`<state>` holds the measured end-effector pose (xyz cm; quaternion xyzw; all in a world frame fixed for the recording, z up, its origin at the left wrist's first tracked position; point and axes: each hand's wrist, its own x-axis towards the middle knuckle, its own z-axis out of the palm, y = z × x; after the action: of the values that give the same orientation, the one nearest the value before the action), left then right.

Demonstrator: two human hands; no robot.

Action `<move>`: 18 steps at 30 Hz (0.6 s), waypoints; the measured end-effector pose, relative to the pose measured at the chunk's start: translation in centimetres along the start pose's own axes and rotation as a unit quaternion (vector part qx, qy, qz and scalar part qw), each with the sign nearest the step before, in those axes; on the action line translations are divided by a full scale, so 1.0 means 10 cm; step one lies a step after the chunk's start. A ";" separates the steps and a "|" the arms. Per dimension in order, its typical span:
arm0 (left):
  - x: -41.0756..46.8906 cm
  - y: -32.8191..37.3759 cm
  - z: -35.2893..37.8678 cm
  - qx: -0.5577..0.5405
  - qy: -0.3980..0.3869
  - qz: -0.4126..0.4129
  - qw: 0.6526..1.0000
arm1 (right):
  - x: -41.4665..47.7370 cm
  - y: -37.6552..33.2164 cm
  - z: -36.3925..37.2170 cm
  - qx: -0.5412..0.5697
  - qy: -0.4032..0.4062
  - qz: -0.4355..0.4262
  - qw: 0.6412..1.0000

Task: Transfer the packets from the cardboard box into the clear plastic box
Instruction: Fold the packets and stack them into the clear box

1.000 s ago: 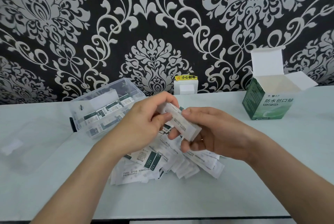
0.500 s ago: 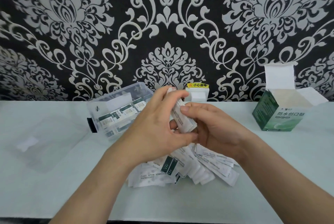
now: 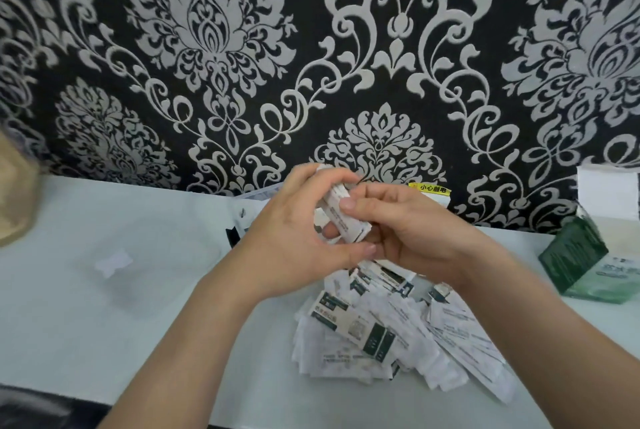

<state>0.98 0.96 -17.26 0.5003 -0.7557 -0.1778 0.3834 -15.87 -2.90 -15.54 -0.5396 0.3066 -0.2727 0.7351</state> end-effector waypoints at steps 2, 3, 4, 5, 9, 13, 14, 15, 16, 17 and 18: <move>-0.01 -0.09 -0.11 -0.001 -0.012 -0.016 1.000 | 0.12 -0.03 0.09 -0.022 0.014 0.007 1.000; -0.01 -0.14 -0.16 -0.015 -0.020 -0.039 0.999 | 0.17 -0.05 0.11 -0.058 0.031 0.009 0.998; -0.02 -0.23 -0.25 -0.037 -0.016 -0.073 0.997 | 0.26 -0.07 0.13 -0.111 0.051 0.010 0.992; -0.02 -0.31 -0.31 -0.059 0.006 -0.104 0.993 | 0.33 -0.08 0.13 -0.169 0.072 0.011 0.983; -0.02 -0.81 -0.42 0.072 0.136 -0.212 0.965 | 0.72 -0.07 0.20 -0.390 0.108 0.025 0.914; -0.04 -1.04 -0.38 0.090 0.111 -0.276 0.951 | 1.08 0.09 0.38 -0.570 0.092 0.051 0.815; -0.04 -1.06 -0.38 0.087 0.112 -0.278 0.950 | 1.14 0.13 0.42 -0.595 0.086 0.062 0.797; -0.04 -1.07 -0.38 0.089 0.114 -0.278 0.950 | 1.20 0.16 0.46 -0.612 0.078 0.073 0.784; -0.04 -1.08 -0.39 0.090 0.115 -0.279 0.949 | 1.25 0.19 0.48 -0.623 0.072 0.083 0.774; -0.04 -1.08 -0.39 0.089 0.115 -0.280 0.949 | 1.28 0.22 0.51 -0.630 0.067 0.091 0.768; -0.03 -1.08 -0.38 0.090 0.114 -0.279 0.949 | 1.31 0.24 0.53 -0.632 0.063 0.097 0.767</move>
<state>10.62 -3.03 -21.94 0.7406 -0.5497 -0.1507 0.3558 -3.08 -8.52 -18.71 -0.8312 0.5057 0.0218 0.2300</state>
